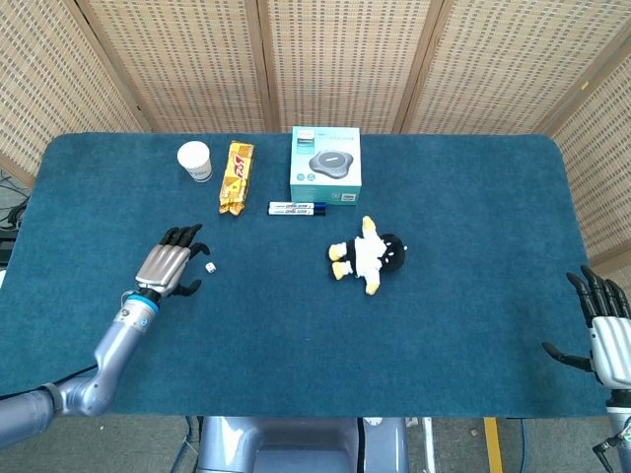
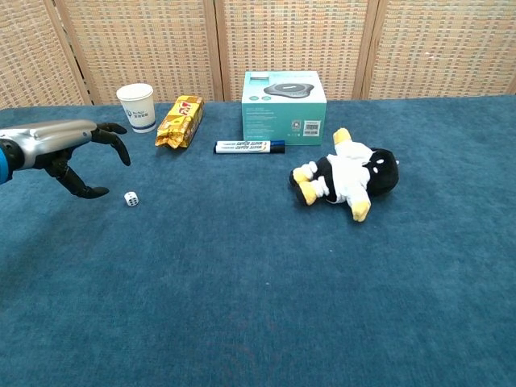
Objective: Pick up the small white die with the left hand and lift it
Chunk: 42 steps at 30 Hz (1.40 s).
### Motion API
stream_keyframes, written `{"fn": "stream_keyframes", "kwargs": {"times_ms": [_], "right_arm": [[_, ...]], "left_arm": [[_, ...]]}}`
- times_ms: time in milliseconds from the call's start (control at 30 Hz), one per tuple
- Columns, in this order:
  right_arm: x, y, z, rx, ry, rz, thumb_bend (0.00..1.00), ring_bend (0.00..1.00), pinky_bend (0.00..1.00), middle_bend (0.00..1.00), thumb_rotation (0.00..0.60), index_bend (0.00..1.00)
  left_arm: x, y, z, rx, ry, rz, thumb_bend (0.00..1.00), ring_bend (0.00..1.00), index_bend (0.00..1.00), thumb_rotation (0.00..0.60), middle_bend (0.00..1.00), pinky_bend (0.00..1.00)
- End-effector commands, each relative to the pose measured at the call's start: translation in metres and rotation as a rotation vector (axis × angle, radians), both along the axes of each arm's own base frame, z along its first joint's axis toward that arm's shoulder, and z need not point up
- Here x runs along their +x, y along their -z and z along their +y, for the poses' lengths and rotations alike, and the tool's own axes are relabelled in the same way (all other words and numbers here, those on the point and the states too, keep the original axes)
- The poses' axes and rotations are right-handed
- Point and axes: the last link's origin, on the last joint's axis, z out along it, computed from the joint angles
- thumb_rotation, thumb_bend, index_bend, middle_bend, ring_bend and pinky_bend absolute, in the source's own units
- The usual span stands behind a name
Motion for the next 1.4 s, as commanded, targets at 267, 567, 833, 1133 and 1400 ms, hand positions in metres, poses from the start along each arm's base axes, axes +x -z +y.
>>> {"fn": "stream_keyframes", "kwargs": {"times_ms": [267,567,833,1133,1400], "right_arm": [[-0.004,0.002,-0.004,0.009,0.02,0.002,0.0,0.0,0.0,0.0,0.6,0.01],[-0.007,0.002,-0.006,0.014,0.035,0.0,0.0,0.0,0.0,0.0,0.6,0.01],[-0.008,0.001,-0.006,0.015,0.038,-0.007,0.0,0.0,0.0,0.0,0.6,0.01],[-0.009,0.0,-0.006,0.012,0.039,-0.015,0.0,0.0,0.0,0.0,0.6,0.01],[-0.009,0.0,-0.006,0.013,0.039,-0.016,0.0,0.0,0.0,0.0,0.6,0.01]], "left_arm": [[-0.003,0.036,0.02,0.001,-0.042,0.037,0.36,0.0,0.34,0.6,0.0,0.0],[0.0,0.058,0.025,-0.01,-0.05,0.039,0.36,0.0,0.4,0.6,0.0,0.0],[0.005,0.064,0.026,0.013,-0.044,0.036,0.36,0.0,0.43,0.6,0.0,0.0],[-0.002,0.061,0.029,0.044,-0.087,0.052,0.36,0.0,0.44,0.6,0.0,0.0],[-0.003,0.059,0.032,0.044,-0.101,0.048,0.36,0.0,0.53,0.6,0.0,0.0]]}}
